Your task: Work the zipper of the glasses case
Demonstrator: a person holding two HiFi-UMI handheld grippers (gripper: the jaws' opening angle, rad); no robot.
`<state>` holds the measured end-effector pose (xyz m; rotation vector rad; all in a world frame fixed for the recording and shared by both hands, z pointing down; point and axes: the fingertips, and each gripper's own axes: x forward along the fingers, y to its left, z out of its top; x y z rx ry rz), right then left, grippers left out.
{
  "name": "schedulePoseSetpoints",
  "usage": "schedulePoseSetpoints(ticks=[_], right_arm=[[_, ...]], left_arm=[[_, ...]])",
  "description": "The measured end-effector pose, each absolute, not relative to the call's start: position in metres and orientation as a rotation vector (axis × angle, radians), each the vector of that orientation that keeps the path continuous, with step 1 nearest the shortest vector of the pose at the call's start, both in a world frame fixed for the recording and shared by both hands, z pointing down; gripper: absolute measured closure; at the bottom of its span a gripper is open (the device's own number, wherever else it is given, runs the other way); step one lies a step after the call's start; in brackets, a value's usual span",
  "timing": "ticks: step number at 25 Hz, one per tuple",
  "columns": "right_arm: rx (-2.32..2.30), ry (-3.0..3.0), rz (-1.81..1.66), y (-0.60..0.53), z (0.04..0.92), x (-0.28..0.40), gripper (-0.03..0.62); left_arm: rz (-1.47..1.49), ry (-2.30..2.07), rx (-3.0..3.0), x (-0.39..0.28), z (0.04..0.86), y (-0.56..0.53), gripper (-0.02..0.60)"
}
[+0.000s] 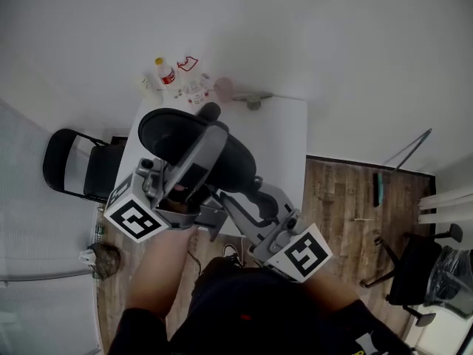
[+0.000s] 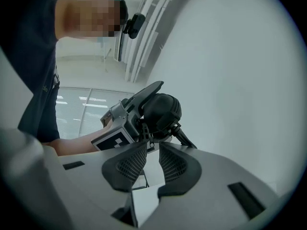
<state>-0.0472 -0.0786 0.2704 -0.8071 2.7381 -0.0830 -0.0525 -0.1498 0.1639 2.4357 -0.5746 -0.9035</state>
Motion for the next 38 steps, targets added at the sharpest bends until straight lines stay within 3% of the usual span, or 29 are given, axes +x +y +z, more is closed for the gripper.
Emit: schedulePoseSetpoints(ticks=[14, 38], right_arm=[[-0.869, 2.746, 0.028, -0.069, 0.261, -0.051, 0.576], [-1.042, 2.758, 0.216, -0.054, 0.258, -0.023, 0.577]], left_arm=[[-0.951, -0.553, 2.335, -0.067, 0.166, -0.148, 0.327], [-1.094, -0.558, 2.182, -0.093, 0.179, -0.134, 0.325]])
